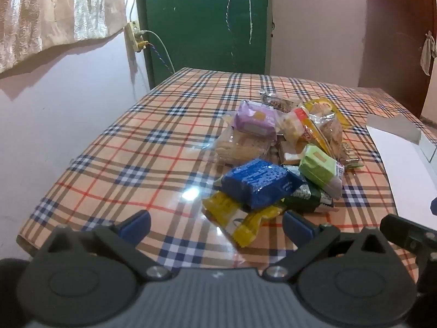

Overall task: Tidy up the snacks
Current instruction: 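Move both grippers toward the snack pile, then grasp the yellow wafer pack with the left gripper while the right grasps the green cake pack, then carry the yellow wafer pack and green cake pack toward the white box with both grippers, then release the green cake pack into the box with the right gripper while the left releases the yellow wafer pack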

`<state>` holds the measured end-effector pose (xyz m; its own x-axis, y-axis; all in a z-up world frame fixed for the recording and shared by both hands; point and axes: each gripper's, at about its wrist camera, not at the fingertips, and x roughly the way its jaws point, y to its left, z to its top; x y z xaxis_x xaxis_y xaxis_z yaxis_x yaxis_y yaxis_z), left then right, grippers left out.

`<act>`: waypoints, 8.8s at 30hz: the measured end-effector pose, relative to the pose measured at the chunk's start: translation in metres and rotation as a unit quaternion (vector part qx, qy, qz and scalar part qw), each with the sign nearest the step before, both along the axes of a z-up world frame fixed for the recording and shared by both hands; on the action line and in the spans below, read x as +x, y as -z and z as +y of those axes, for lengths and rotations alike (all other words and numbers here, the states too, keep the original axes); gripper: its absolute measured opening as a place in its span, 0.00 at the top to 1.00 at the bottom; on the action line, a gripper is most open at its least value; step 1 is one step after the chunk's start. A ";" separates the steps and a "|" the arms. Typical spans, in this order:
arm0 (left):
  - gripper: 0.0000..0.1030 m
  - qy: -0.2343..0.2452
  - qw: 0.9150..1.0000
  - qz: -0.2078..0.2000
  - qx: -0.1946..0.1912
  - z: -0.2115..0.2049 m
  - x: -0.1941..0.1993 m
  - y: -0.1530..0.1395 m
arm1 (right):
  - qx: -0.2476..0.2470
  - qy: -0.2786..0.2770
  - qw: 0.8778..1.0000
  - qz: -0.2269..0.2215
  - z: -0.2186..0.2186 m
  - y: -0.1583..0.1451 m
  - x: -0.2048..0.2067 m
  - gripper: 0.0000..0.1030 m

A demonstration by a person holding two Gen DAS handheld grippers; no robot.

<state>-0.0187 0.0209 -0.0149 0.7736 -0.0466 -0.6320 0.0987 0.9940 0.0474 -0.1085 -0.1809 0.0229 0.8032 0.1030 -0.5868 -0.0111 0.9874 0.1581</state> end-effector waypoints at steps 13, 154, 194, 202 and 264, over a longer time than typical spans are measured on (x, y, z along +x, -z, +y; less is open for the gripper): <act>0.02 -0.005 1.000 0.000 -0.007 0.002 0.007 0.001 | 0.004 0.004 1.000 0.004 0.001 0.008 0.008 0.00; 0.47 0.089 0.994 -0.056 -0.019 -0.070 0.002 -0.036 | -0.004 0.059 0.996 -0.070 -0.043 -0.039 -0.012 0.33; 0.47 0.206 0.978 -0.024 -0.014 -0.232 0.061 -0.046 | -0.022 0.164 0.985 -0.041 -0.186 -0.039 0.031 0.33; 0.48 0.208 0.978 -0.014 -0.006 -0.251 0.084 -0.039 | -0.028 0.165 0.985 -0.026 -0.201 -0.037 0.069 0.33; 0.09 0.112 0.993 -0.036 -0.020 -0.114 0.027 -0.023 | -0.015 0.146 0.988 -0.048 -0.091 -0.035 -0.004 0.00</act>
